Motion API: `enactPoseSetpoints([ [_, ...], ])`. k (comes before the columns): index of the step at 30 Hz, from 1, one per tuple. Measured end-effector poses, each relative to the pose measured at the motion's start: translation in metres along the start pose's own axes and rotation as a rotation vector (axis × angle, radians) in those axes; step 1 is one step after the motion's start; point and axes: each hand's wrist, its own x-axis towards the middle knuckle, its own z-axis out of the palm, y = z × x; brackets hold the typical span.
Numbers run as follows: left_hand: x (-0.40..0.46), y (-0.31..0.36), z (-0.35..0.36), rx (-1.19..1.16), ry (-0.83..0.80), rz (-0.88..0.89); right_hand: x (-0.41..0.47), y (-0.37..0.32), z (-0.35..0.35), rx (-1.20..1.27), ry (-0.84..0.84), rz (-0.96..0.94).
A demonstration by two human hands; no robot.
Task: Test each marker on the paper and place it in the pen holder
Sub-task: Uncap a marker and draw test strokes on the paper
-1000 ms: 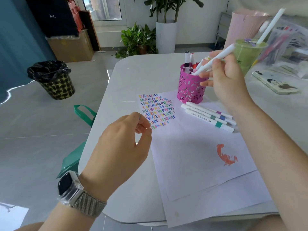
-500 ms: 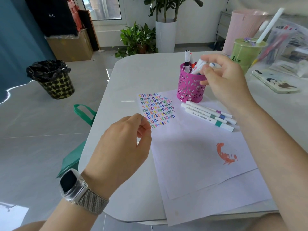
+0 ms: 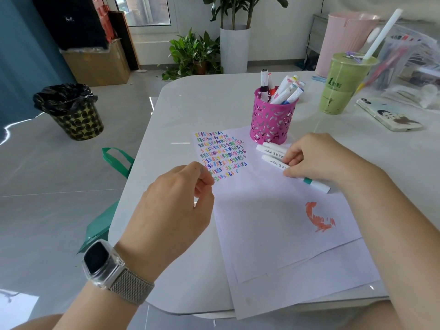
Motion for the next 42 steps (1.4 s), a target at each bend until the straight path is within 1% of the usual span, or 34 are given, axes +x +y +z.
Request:
enactPoseSetpoints([
  [3,0.0,0.001,0.001,0.003,-0.007,-0.004,-0.002,-0.003,0.005,-0.052,0.019,-0.038],
  [5,0.0,0.001,0.001,0.012,-0.013,-0.005,-0.004,-0.007,0.006,0.029,0.035,-0.078],
  [7,-0.001,0.002,0.001,0.021,-0.016,-0.01,-0.008,-0.013,0.004,0.19,0.067,-0.118],
  [10,-0.001,0.003,0.001,-0.01,-0.035,-0.021,-0.02,-0.029,-0.001,0.564,0.04,-0.157],
  [13,-0.002,0.01,0.001,-0.189,-0.09,-0.083,-0.032,-0.049,0.002,0.848,-0.035,-0.231],
  [16,-0.003,0.017,0.0,-0.365,-0.155,-0.122,-0.039,-0.066,0.012,1.037,-0.094,-0.282],
  [18,-0.002,0.02,-0.002,-0.412,-0.157,-0.101,-0.043,-0.075,0.016,1.08,-0.117,-0.308],
  [22,-0.001,0.024,-0.004,-0.512,-0.205,-0.109,-0.045,-0.083,0.021,1.158,-0.081,-0.334],
  [26,0.0,0.022,-0.005,-0.691,-0.283,-0.186,-0.043,-0.082,0.023,1.101,-0.029,-0.317],
  [28,0.0,0.021,-0.003,-0.709,-0.304,-0.187,-0.042,-0.082,0.024,1.087,-0.023,-0.308],
  [33,0.003,0.02,-0.003,-0.656,-0.234,-0.169,-0.044,-0.083,0.023,1.142,-0.054,-0.286],
  [38,0.004,0.028,-0.004,-0.685,-0.168,-0.18,-0.045,-0.084,0.022,1.193,-0.088,-0.273],
  [42,0.005,0.031,-0.003,-0.712,-0.15,-0.191,-0.045,-0.085,0.023,1.262,-0.099,-0.264],
])
